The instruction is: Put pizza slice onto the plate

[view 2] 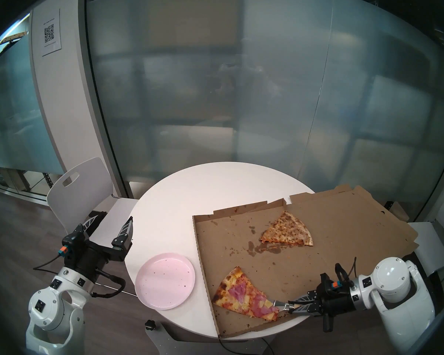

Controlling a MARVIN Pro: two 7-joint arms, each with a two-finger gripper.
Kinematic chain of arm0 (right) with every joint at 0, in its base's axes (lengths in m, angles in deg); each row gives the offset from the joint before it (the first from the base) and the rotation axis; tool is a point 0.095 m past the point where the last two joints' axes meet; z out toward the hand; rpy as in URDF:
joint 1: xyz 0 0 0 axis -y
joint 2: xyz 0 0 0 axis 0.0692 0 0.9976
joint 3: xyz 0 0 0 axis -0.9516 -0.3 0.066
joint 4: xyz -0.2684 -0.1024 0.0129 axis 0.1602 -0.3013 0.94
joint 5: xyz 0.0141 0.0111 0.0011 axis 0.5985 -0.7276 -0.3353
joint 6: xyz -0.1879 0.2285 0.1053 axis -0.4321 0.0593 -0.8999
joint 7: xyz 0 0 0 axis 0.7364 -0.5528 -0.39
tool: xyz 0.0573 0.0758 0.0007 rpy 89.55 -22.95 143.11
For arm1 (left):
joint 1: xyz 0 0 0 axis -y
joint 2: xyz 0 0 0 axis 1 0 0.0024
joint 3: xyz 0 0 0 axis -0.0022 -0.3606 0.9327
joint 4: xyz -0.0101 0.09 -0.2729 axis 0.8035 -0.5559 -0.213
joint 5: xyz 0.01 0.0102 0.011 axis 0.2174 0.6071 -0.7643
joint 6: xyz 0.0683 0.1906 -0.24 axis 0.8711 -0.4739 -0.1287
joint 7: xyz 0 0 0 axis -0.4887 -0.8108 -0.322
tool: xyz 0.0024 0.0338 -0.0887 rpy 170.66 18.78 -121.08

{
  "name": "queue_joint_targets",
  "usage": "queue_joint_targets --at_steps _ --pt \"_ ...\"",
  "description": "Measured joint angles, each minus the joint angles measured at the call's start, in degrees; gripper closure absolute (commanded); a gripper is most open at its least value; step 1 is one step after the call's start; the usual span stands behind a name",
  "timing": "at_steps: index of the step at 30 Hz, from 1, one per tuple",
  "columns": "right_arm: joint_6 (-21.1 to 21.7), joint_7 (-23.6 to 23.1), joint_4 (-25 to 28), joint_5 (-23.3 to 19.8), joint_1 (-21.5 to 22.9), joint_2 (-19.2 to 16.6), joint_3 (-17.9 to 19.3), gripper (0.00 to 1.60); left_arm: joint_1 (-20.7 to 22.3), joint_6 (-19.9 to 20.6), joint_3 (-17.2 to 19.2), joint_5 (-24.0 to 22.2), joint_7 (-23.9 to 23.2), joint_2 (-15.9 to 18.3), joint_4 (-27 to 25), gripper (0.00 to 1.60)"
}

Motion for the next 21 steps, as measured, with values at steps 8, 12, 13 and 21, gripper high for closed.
queue_joint_targets --at_steps 8,12,13,21 --pt "-0.71 -0.45 -0.24 -0.78 -0.66 1.15 1.13 1.6 0.0 0.0 0.0 0.0 0.0 0.0 0.0 0.0" --pt "-1.04 -0.69 -0.26 -1.4 -1.29 1.98 1.93 1.6 0.0 0.0 0.0 0.0 0.0 0.0 0.0 0.0" --pt "-1.11 -0.72 -0.26 -1.53 -1.4 2.15 2.11 1.6 0.0 0.0 0.0 0.0 0.0 0.0 0.0 0.0" --pt "-2.0 -0.94 -0.22 -2.91 -2.59 4.1 3.88 1.6 0.0 0.0 0.0 0.0 0.0 0.0 0.0 0.0"
